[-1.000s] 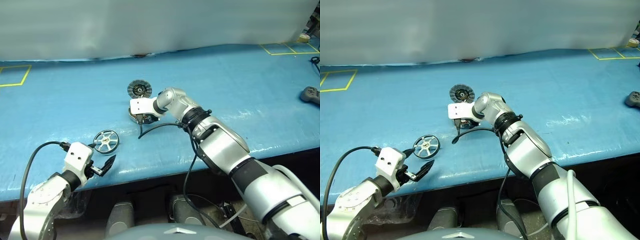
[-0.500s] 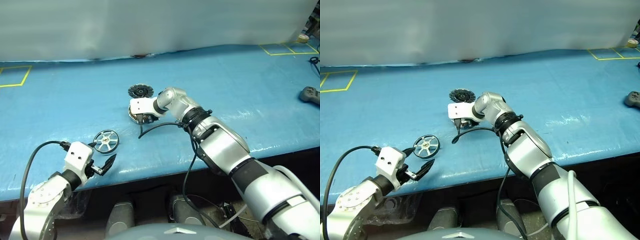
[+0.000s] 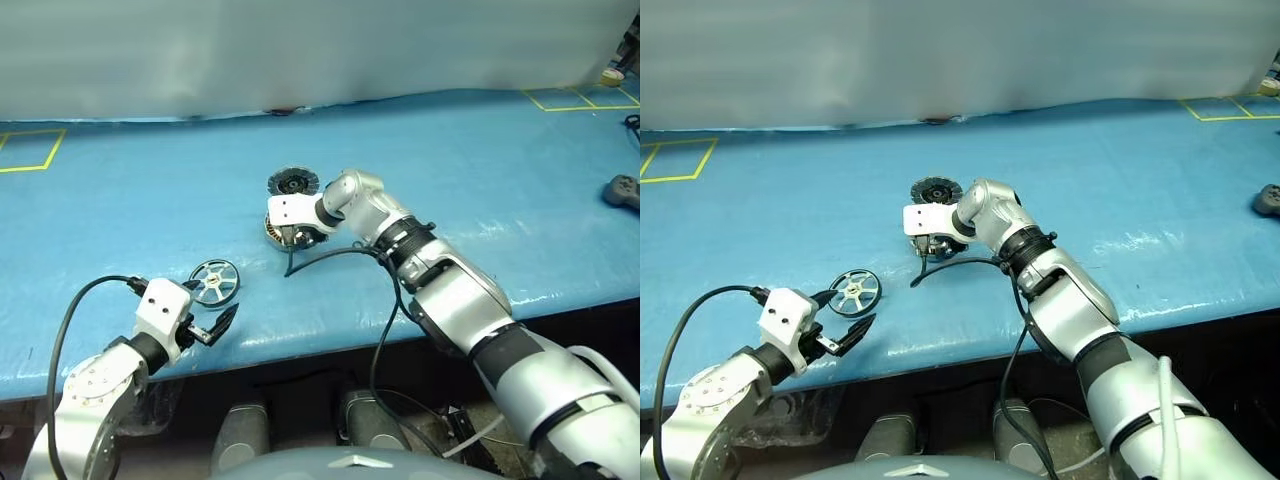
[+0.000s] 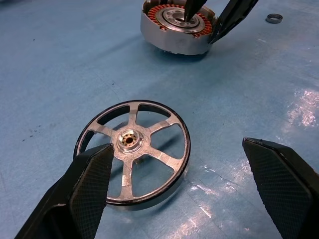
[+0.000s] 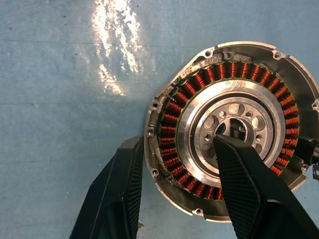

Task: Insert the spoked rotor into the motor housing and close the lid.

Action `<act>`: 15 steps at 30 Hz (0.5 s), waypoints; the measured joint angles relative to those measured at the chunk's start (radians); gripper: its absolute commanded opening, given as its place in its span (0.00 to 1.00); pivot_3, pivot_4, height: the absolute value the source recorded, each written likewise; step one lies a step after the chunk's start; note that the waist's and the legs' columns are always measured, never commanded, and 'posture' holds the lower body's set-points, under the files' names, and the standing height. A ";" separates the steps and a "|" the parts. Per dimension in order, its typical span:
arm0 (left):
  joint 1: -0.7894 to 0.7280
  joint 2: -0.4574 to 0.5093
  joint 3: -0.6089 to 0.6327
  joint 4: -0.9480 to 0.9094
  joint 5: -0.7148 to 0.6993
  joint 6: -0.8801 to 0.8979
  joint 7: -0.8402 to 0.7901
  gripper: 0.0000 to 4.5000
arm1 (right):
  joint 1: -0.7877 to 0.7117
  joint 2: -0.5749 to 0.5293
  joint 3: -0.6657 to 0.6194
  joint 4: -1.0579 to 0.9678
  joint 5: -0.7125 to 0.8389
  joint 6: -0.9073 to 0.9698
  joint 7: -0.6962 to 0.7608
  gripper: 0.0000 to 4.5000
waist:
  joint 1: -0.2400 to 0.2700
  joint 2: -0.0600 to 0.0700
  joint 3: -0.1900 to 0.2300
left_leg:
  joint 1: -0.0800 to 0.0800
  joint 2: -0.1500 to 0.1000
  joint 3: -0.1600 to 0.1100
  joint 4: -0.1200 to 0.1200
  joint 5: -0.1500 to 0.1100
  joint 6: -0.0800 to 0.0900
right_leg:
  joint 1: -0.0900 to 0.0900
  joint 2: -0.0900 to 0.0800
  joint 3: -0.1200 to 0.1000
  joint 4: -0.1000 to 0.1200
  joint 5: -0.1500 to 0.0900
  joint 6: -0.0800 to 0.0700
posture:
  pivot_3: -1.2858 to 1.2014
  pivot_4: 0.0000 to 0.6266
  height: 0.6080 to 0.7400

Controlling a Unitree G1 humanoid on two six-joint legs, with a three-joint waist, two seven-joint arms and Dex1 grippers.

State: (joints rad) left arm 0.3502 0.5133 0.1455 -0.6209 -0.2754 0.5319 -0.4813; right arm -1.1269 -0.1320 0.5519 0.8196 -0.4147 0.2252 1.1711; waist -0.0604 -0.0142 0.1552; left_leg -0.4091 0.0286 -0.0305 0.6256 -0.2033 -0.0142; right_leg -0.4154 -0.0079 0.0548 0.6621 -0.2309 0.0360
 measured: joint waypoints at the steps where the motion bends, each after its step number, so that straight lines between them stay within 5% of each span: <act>1: -0.007 0.000 -0.001 0.004 0.000 0.000 -0.001 1.00 | 0.019 -0.013 0.007 -0.052 -0.001 0.025 0.023 0.42 | 0.001 0.000 0.000 | 0.000 0.000 0.000 0.000 0.000 0.000 | 0.000 0.000 0.000 0.000 0.000 0.000 | 0.52 0.24 1.00; 15: -0.056 0.002 -0.020 0.060 0.000 -0.002 -0.022 1.00 | 0.220 -0.176 0.124 -0.635 0.003 0.346 0.246 0.42 | 0.002 0.000 0.000 | 0.001 0.000 0.000 0.001 0.000 0.000 | 0.001 0.000 -0.001 0.000 -0.001 0.001 | 0.52 0.24 1.00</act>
State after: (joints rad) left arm 0.2938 0.5158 0.1256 -0.5606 -0.2757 0.5303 -0.5033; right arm -0.9073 -0.3080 0.6762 0.1844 -0.4121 0.5711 1.4168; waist -0.0584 -0.0143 0.1551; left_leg -0.4081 0.0289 -0.0304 0.6270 -0.2033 -0.0142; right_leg -0.4146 -0.0081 0.0539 0.6623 -0.2316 0.0369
